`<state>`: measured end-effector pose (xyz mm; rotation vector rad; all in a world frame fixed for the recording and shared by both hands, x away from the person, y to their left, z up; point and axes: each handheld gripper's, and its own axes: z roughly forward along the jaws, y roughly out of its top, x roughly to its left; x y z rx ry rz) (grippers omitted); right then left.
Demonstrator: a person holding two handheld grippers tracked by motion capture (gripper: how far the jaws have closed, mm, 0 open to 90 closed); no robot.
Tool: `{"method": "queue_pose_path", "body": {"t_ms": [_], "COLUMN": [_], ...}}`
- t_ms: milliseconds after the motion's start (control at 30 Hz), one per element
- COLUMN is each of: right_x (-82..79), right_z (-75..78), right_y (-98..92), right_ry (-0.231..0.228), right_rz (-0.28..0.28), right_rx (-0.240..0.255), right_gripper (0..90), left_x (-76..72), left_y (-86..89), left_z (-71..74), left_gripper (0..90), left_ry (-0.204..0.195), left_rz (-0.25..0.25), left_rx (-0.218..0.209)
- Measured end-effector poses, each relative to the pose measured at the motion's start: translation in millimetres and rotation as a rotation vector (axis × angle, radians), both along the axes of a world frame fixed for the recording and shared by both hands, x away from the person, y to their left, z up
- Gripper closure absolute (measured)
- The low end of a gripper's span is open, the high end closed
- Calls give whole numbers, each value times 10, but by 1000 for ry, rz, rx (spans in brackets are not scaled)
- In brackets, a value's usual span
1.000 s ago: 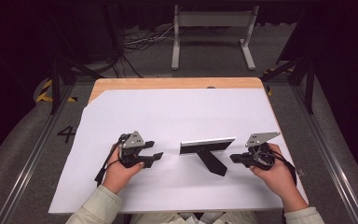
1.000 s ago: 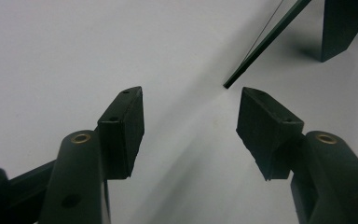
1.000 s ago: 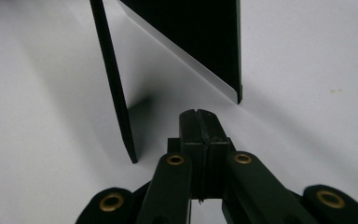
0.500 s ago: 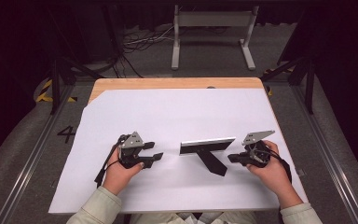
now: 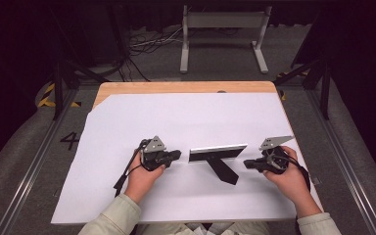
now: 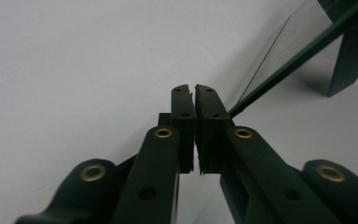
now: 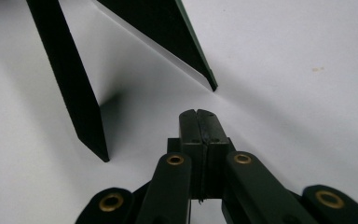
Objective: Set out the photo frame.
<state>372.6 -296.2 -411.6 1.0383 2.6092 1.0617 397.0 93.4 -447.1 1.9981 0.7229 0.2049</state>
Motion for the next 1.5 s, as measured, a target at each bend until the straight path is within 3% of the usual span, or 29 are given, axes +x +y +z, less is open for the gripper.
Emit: {"method": "queue_pose_path", "body": {"t_ms": [100,433,600,767,1100,1500], "right_x": [-4,-39,-59,-75,-116,-161], "right_z": [17,81,108,143,251,376], "right_y": [-30,-166,-200,-225,-257,-377], "right_ry": [-6,-21,-26,-37,-56,-78], "right_rz": [-6,-46,-57,-66,-73,-123], "right_rx": [3,22,26,34,48,63], "right_gripper": [900,900,900,900,900,900], "left_x": [24,120,117,127,36,-82], "left_y": [-46,-255,-344,-338,-424,-515], "left_z": [-11,-46,-48,-50,-21,7], "left_gripper": [900,900,900,900,900,900], "left_ry": [11,24,19,35,44,77], "left_rz": [6,-46,-94,-109,-210,-308], "left_rx": [-10,36,101,93,128,156]}}
